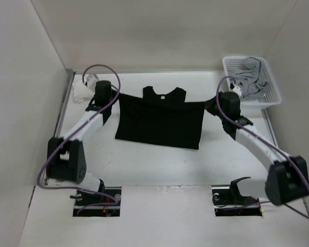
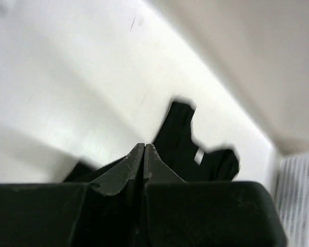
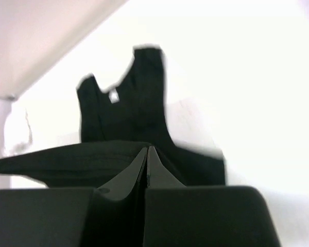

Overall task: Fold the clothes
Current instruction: Fold the tank top

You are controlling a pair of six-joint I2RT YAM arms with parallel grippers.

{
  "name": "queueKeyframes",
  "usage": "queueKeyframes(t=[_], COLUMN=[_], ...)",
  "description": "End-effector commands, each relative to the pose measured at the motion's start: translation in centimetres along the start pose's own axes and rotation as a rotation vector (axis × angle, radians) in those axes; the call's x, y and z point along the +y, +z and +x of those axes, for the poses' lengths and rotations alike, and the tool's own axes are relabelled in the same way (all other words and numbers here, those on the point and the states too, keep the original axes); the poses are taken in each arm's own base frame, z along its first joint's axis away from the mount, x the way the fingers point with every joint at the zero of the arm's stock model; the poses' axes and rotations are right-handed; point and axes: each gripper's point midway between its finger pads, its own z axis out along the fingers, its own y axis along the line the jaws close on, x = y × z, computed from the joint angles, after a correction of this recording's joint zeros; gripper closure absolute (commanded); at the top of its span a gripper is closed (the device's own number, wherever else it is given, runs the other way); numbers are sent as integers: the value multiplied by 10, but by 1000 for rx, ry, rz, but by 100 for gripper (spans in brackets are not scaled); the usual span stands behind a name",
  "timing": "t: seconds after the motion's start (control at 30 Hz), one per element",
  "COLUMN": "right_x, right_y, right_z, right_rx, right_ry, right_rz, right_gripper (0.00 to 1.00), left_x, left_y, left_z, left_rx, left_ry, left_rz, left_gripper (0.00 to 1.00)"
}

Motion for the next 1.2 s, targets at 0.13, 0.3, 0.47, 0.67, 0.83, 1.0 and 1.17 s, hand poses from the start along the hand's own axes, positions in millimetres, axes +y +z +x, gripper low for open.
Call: queueKeyframes(t=[0.13, 0.3, 0.47, 0.67, 0.83, 1.0, 1.17], right_x=[47, 31, 4, -3, -15, -38, -64], right_y=[112, 184, 152, 65, 20, -7, -16], right_z=[-74, -73, -41, 34, 75, 89, 93], right_rx=[-31, 14, 16, 40, 93, 90, 90], right_ry=[16, 43, 47, 84, 68, 59, 79], right_rz=[-176, -105, -34, -107, -128, -94, -46], right_gripper=[100, 64, 57, 98, 98, 74, 61], left_x=[-75, -53, -12, 70, 109, 121, 126], left_y=[112, 161, 93, 3, -30, -30, -17], left_z=[-47, -31, -16, 67, 105, 119, 114], left_rx=[-104, -5, -34, 69, 180, 231, 203], left_ry=[4, 25, 2, -25, -48, -51, -64], left_rz=[107, 25, 35, -1, -7, -19, -53], left_gripper=[99, 61, 65, 66, 64, 62, 71])
